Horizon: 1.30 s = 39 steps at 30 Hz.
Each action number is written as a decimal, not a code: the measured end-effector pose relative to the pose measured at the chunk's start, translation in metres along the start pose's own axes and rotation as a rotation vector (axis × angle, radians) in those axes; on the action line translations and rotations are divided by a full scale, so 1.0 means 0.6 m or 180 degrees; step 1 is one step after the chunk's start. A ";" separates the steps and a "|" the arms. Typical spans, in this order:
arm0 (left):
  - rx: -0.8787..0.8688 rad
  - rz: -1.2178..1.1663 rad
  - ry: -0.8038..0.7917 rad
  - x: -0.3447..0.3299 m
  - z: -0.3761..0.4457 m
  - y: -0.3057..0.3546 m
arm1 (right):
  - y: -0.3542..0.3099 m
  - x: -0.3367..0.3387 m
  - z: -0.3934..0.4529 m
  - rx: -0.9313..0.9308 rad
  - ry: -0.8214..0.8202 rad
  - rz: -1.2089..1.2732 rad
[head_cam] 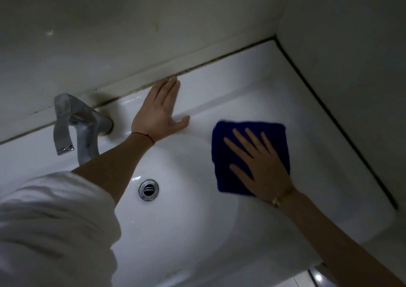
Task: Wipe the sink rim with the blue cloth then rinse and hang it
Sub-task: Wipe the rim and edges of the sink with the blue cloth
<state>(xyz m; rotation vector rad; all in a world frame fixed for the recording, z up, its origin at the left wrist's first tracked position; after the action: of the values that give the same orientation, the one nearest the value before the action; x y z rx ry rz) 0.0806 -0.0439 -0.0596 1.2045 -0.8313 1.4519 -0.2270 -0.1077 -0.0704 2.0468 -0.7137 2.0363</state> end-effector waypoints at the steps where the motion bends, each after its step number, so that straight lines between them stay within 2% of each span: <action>1: -0.0007 -0.0017 0.0009 0.000 0.000 0.000 | 0.003 -0.003 -0.027 0.0116 -0.0048 0.0053; 4: -0.0040 -0.0029 0.0077 -0.002 0.001 -0.001 | 0.046 0.006 -0.054 0.0064 -0.0045 0.0178; 7: -0.0054 -0.0013 0.0113 -0.006 0.000 -0.001 | 0.080 0.025 -0.003 -0.0465 0.0134 0.0136; 10: -0.0050 0.0020 0.0095 -0.005 0.000 -0.001 | 0.059 0.021 0.053 -0.0745 0.0312 0.0077; 14: 0.0010 0.0037 -0.0001 -0.001 0.000 0.001 | -0.001 0.000 0.032 -0.0204 0.0364 0.0340; 17: 0.0028 0.0019 -0.0017 0.002 0.001 0.002 | -0.015 0.002 0.002 0.0019 0.0511 0.1124; 19: 0.0020 0.0004 0.0006 0.002 0.000 0.002 | -0.019 0.018 0.003 -0.0359 0.0775 0.1994; 22: 0.0018 0.0020 0.0051 0.001 0.000 0.002 | -0.017 0.059 0.034 -0.1297 0.1164 0.3444; 25: -0.0020 -0.0007 0.0093 0.002 0.000 0.002 | -0.009 0.101 0.100 -0.1607 0.1585 0.3803; 28: 0.0000 -0.0004 0.0016 0.001 0.000 0.001 | -0.023 0.121 0.184 -0.1217 0.1846 0.3264; 30: 0.0006 0.0043 -0.0038 -0.001 0.000 -0.001 | -0.035 0.108 0.234 -0.0733 0.1479 0.2630; 32: -0.0006 0.0026 -0.0059 -0.003 0.001 -0.003 | -0.037 0.078 0.269 -0.0321 0.0878 0.1405; 34: -0.0012 -0.0009 -0.0063 -0.004 0.001 -0.003 | -0.023 0.059 0.282 -0.0088 0.0689 0.0557; 37: 0.0010 -0.0027 -0.0006 -0.004 0.000 -0.004 | 0.025 0.059 0.287 -0.0166 0.0941 0.0396; 39: 0.0004 -0.0077 0.0061 -0.005 0.000 -0.004 | 0.053 0.063 0.290 -0.0723 0.1131 0.0380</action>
<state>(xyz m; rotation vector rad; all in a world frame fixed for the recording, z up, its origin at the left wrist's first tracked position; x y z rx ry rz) 0.0827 -0.0442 -0.0624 1.1960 -0.8002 1.4424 -0.0869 -0.2201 -0.0500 1.5009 -0.9601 2.1846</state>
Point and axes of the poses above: each hand's wrist, its own z-axis towards the middle knuckle, its own x-axis out of the back of the hand, y = z × x, the point moved 1 cm from there along z, towards the middle knuckle, and after that the axes turned 3 degrees about x, right-handed, at the moved point
